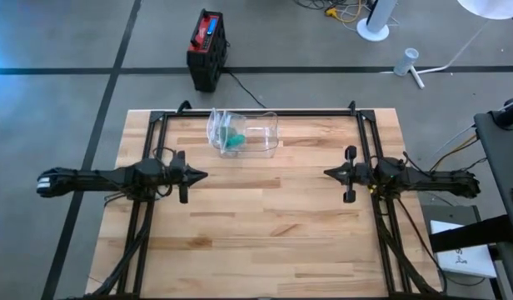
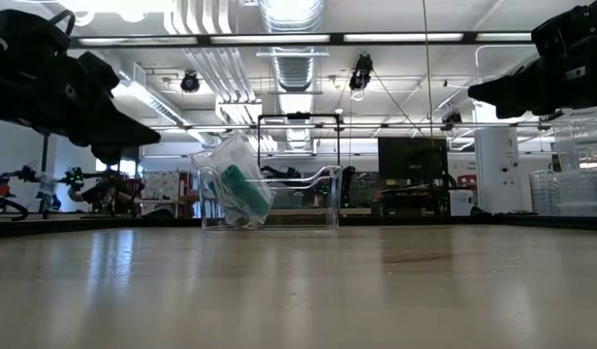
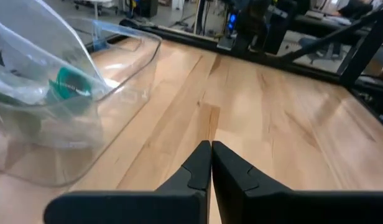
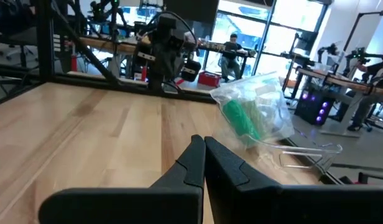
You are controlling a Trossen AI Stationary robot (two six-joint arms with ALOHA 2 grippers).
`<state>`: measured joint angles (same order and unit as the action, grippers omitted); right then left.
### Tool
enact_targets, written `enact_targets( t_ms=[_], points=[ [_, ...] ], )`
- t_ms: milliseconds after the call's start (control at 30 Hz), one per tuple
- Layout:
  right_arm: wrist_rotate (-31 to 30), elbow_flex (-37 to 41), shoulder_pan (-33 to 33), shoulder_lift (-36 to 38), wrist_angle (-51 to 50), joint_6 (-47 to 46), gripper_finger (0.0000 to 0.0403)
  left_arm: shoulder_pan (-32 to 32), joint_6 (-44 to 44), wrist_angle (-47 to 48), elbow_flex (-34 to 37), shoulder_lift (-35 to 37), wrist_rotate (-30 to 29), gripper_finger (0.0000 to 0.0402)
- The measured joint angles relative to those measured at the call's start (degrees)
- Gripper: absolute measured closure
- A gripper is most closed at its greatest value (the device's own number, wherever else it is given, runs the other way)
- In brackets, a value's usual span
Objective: Roll bandage
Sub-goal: Return to Home Position
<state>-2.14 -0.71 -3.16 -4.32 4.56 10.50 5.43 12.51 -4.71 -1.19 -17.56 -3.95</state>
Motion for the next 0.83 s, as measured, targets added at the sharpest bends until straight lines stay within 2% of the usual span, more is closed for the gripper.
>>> enact_targets(
  t_ms=[833],
  points=[
    [0.03,0.04,-0.02,-0.02,0.00,0.02,0.0403,0.02,0.00,-0.13,-0.07,-9.49,0.02,0.0400]
  ],
)
